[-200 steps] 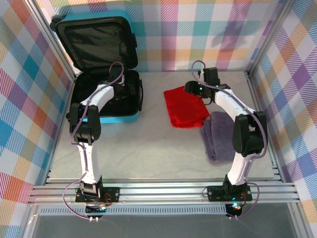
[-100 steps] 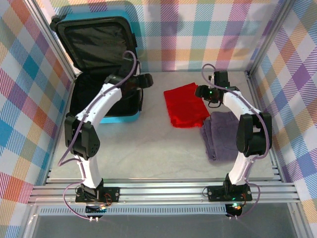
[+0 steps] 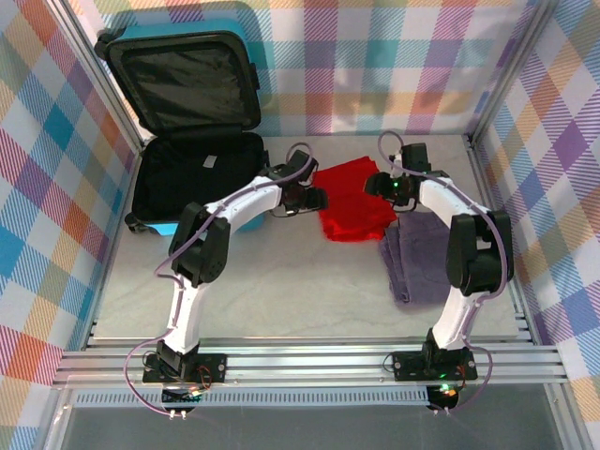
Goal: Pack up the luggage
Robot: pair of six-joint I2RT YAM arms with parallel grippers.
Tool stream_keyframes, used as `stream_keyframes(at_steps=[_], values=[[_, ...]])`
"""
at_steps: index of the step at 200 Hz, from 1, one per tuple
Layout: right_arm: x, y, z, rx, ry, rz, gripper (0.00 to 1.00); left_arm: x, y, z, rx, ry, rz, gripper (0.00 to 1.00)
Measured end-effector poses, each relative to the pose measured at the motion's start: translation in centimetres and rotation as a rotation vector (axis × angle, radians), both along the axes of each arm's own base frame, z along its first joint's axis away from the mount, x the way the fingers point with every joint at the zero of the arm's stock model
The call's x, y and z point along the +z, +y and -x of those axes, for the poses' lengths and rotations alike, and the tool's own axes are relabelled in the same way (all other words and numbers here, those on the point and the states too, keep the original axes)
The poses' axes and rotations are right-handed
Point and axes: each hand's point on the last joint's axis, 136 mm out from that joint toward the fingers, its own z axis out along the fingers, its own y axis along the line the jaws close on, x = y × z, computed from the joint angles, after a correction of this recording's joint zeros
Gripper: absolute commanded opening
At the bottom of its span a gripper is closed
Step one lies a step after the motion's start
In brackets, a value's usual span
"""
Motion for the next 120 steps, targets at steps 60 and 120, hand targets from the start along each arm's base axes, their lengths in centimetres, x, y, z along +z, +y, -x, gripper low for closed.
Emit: stream_keyframes(at_steps=[60, 120], values=[[-4.2, 2.0, 2.3, 0.048, 0.102, -0.003, 0.59, -2.5, -0.9, -0.1, 0.015, 0.046, 0.033, 0.66], [-6.2, 4.1, 4.6, 0.102, 0.146, -0.012, 0.59, -3.6, -1.9, -0.9, 0.016, 0.057, 0.051, 0.66]])
